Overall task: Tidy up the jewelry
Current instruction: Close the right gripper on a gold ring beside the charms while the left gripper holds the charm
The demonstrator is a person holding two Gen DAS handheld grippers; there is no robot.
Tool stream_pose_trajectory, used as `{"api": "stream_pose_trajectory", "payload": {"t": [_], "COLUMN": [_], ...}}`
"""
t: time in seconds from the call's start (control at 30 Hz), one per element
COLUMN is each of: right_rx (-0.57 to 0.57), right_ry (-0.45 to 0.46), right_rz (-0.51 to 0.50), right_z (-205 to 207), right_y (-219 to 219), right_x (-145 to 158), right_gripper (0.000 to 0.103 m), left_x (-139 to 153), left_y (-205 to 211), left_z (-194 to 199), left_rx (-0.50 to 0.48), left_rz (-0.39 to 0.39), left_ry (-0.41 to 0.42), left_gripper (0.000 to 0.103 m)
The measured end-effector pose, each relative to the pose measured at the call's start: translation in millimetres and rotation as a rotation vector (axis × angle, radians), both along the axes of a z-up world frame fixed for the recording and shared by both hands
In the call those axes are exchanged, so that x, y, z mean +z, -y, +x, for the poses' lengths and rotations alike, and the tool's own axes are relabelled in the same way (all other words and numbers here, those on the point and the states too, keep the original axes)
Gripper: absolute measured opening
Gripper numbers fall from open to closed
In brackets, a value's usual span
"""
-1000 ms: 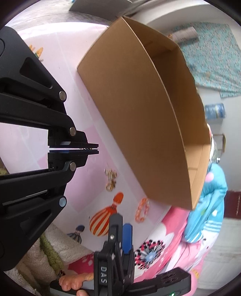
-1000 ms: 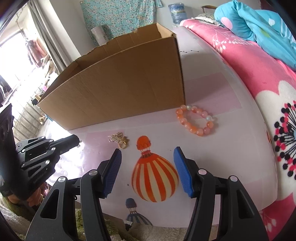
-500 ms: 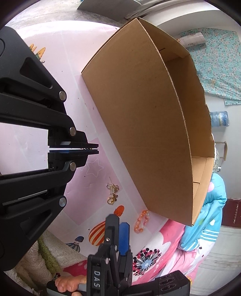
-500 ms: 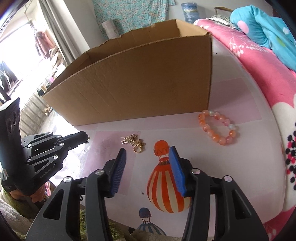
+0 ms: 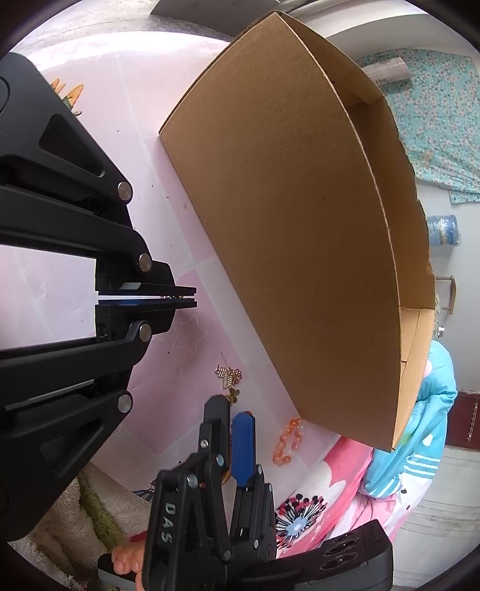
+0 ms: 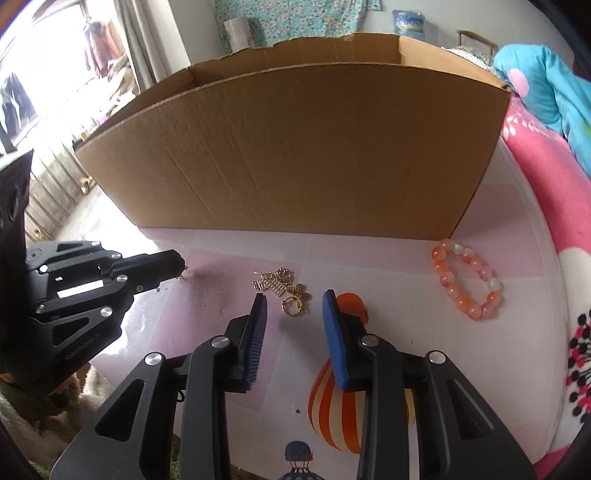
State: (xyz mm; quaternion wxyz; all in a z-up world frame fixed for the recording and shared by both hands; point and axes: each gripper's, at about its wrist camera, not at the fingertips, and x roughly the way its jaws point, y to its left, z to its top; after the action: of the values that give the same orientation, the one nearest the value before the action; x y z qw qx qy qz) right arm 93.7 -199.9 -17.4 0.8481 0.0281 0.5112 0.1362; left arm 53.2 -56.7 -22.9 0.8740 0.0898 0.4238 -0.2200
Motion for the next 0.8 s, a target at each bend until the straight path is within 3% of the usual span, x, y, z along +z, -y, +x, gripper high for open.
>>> {"api": "stream_pose_trajectory", "payload": {"t": [0.47, 0.8], "right_rx": [0.028, 0.014], "right_ry": [0.030, 0.029], "right_rz": [-0.088, -0.077], "right_z": [-2, -1], "right_y": [-19, -16], "right_x": [0, 2], "right_gripper": [0.013, 0.012], "left_x": [-1, -2], "left_y": [1, 2], "left_z": [0, -1], "left_rx": [-0.004, -0.004], "left_rz": [0.002, 0.007], "left_ry": [-0.002, 0.004], "left_gripper": [0.000, 0.000]}}
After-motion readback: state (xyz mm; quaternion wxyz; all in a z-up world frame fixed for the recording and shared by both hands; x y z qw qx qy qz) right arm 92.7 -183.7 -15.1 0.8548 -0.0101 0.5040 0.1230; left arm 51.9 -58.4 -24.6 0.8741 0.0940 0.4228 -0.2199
